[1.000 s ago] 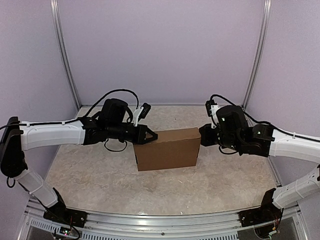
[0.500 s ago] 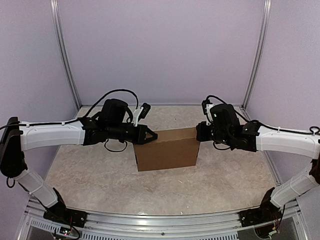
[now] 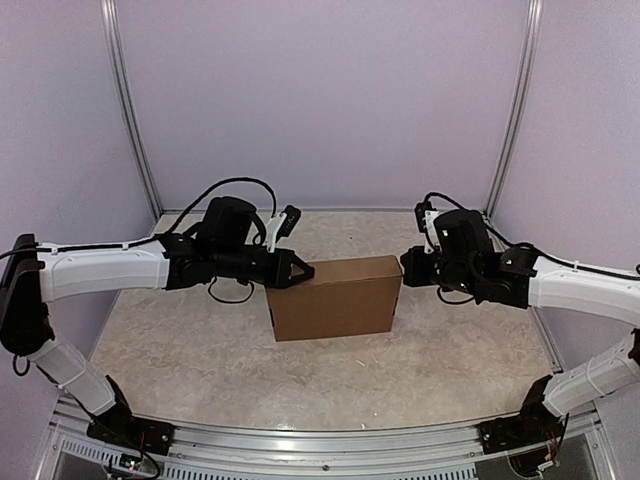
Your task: Fold the paper box
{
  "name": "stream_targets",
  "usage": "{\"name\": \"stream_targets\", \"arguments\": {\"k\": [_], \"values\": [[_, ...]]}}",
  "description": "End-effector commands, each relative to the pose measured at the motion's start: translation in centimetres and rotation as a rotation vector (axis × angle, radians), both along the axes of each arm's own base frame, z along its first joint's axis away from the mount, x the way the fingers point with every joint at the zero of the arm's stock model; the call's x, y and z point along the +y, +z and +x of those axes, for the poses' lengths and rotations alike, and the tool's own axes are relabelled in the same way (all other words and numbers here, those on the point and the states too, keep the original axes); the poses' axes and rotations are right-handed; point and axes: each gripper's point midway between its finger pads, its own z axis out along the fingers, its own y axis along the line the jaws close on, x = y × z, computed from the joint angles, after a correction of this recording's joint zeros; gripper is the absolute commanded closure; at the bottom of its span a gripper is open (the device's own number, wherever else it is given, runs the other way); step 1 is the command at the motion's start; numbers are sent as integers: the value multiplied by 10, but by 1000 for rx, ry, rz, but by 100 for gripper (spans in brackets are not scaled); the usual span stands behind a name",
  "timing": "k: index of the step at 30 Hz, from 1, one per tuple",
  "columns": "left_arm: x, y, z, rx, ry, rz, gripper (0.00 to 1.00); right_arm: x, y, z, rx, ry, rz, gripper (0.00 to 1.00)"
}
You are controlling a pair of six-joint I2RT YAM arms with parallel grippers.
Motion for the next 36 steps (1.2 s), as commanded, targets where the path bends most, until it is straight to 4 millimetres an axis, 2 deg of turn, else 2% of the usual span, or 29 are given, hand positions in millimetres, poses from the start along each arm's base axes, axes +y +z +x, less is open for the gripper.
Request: {"name": "stream_targets", "arguments": {"k": [1, 5, 8, 10, 15, 17, 20, 23, 26, 31, 36], "values": [[20, -23, -6, 62, 38, 141, 99, -5, 39, -7, -42, 24, 14, 100], [28, 9, -3, -3, 75, 122, 86, -10, 55, -18, -58, 52, 31, 100], [40, 32, 0, -65, 124, 99, 83, -17, 50, -28, -38, 62, 29, 100], [53, 52, 2, -120, 172, 75, 82, -24, 43, -35, -25, 60, 29, 100], [99, 76, 17, -186, 339, 51, 81, -35, 7, -53, 61, 67, 14, 100], [124, 77, 27, -180, 438, 38, 89, -36, -16, -61, 113, 77, 22, 100], [154, 66, 37, -145, 545, 29, 100, -29, -45, -73, 186, 114, 79, 100], [168, 48, 44, -91, 595, 40, 100, -24, -71, -80, 250, 113, 107, 100], [167, 24, 49, -24, 606, 35, 100, -14, -92, -85, 297, 117, 118, 100], [145, -8, 61, 106, 533, -22, 100, 8, -120, -87, 373, 118, 160, 100], [129, -24, 73, 163, 494, -28, 100, 27, -127, -75, 394, 93, 237, 100]]}}
